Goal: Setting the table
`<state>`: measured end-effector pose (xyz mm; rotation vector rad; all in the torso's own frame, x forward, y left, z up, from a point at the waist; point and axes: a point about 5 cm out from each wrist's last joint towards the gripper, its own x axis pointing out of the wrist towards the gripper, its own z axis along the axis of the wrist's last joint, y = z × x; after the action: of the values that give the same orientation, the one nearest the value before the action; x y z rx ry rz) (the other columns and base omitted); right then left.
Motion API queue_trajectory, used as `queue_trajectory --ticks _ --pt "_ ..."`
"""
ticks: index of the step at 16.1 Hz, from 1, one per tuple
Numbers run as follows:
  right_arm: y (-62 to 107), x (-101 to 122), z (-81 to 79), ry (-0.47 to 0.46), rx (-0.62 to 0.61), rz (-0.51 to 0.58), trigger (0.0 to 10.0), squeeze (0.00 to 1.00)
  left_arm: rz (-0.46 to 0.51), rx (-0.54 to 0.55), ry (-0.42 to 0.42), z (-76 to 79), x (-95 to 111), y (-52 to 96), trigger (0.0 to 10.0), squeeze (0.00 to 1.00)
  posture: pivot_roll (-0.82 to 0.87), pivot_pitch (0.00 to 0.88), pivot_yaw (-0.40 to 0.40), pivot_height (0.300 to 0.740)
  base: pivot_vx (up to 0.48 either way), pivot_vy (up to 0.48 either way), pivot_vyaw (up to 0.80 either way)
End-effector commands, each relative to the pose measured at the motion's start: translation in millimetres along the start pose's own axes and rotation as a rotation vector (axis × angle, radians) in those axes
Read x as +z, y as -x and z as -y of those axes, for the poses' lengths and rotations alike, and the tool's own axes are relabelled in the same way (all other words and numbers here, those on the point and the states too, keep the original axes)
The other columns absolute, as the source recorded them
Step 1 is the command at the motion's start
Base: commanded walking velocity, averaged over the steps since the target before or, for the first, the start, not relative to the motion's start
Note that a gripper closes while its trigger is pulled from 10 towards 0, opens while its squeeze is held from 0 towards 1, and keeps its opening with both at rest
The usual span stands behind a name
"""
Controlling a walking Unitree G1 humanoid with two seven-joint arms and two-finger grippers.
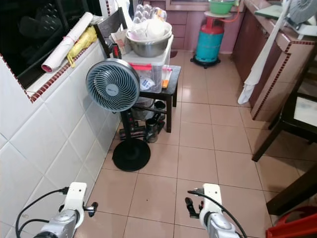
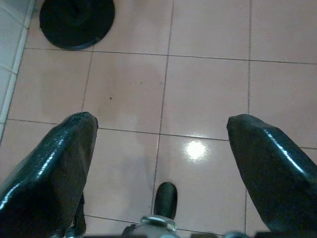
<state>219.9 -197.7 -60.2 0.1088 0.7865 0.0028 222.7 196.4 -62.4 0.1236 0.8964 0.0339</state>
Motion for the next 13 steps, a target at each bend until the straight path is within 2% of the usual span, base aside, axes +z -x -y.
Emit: queue_trajectory --ticks 1,3,13 --pt "0.3 -2.6 0.9 -0.023 -0.017 -0.015 10.0 0.0 -0.001 0.013 -0.012 -3.4 1.4 -0.1 10.0 0.0 -0.05 0.0 0.024 0.74 0.0 0.0 0.0" --pt "1.6 -7.5 5.8 -0.037 -0.068 -0.046 10.0 0.0 -0.002 0.014 -0.012 -3.7 1.0 0.0 10.0 0.0 -0.05 0.0 0.026 0.74 0.0 0.0 0.0" --pt "1.4 -8.1 5.6 -0.042 -0.089 -0.053 10.0 0.0 0.004 0.006 0.004 -2.0 5.1 -0.7 10.0 0.0 -0.05 0.0 0.031 0.74 0.0 0.0 0.0"
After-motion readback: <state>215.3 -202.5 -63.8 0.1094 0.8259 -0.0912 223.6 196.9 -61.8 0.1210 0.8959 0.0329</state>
